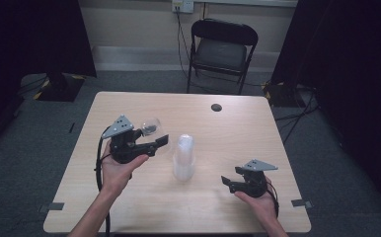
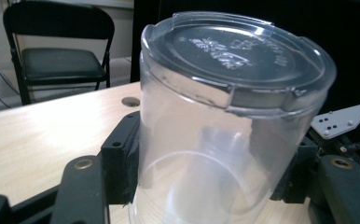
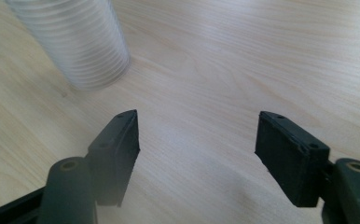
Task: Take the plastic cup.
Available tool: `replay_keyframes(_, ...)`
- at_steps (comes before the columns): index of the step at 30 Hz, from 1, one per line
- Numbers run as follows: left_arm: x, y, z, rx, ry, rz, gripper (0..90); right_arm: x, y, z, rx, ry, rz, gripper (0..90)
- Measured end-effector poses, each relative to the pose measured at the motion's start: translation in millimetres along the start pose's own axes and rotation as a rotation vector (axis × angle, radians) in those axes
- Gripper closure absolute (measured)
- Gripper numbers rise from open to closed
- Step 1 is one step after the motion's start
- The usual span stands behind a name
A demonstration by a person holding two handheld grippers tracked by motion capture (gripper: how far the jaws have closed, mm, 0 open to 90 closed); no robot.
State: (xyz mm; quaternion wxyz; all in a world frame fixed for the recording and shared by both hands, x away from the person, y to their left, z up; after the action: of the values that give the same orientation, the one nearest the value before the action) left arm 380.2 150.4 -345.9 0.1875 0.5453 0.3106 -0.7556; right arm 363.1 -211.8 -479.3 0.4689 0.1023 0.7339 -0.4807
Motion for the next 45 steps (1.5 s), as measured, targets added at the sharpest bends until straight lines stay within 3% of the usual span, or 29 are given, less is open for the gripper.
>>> replay_keyframes(1,3.3,-1.5,-1.9,-0.003,-0.025,0.002,37.6,-0.3,0.7,-2.5,0.000,-0.013,-0.004,30.9)
replay_keyframes(6,9.4,-1.8,-3.8,-0.012,-0.031,-0.031,37.6,-0.9,1.1,-8.5,-0.011,-0.034,-0.009,32.1)
replay_keyframes(10,14.8,-3.1,-3.0,-0.005,-0.066,-0.042,37.7,-2.4,-1.4,-13.6,-0.017,-0.047,-0.001,32.2)
replay_keyframes(12,17.0,-4.3,-2.4,-0.009,-0.080,-0.050,37.7,-4.1,-5.7,-23.1,0.001,-0.103,0.035,32.2)
replay_keyframes(15,21.3,-6.9,-0.6,0.000,-0.099,-0.059,37.7,-6.2,-8.2,-33.5,-0.030,-0.135,0.051,33.8)
replay_keyframes(17,25.2,-7.9,0.3,0.000,-0.114,-0.069,37.7,-7.3,-8.0,-42.2,-0.071,-0.157,0.052,39.6)
replay_keyframes(21,37.9,-9.4,-0.6,0.042,-0.198,-0.097,37.7,-8.5,-7.6,-48.9,-0.096,-0.165,0.054,42.9)
replay_keyframes(29,58.7,-5.7,-0.1,0.081,-0.303,-0.145,38.3,-12.1,-8.1,-68.5,-0.154,-0.198,0.076,48.8)
replay_keyframes(33,61.3,-5.2,6.6,0.064,-0.298,-0.158,39.0,-15.3,-7.3,-81.4,-0.202,-0.209,0.086,51.1)
replay_keyframes(36,61.6,-8.7,14.6,0.079,-0.294,-0.141,39.5,-20.4,-6.9,-90.4,-0.231,-0.207,0.108,53.1)
replay_keyframes(42,64.0,-9.0,21.9,0.144,-0.342,-0.137,40.2,-30.5,-1.1,-111.2,-0.289,-0.226,0.122,58.4)
replay_keyframes(43,65.5,-8.9,22.0,0.148,-0.355,-0.134,40.2,-30.9,0.6,-114.1,-0.299,-0.218,0.123,59.5)
replay_keyframes(45,69.1,-8.8,22.1,0.128,-0.341,-0.140,40.7,-29.9,3.0,-117.9,-0.309,-0.215,0.129,60.9)
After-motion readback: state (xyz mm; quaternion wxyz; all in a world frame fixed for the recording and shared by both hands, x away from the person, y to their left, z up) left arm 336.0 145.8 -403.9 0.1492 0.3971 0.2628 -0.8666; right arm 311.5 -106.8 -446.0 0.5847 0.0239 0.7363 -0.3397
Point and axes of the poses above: each handheld gripper's, and its own axes: y roughly forward along the jaws, x roughly out of its underside, z roughly to its right, the point moved 2 cm from there along y, roughly forward along the jaws, and after that the axes turned 1 degree about -z, right-handed, at the moved point
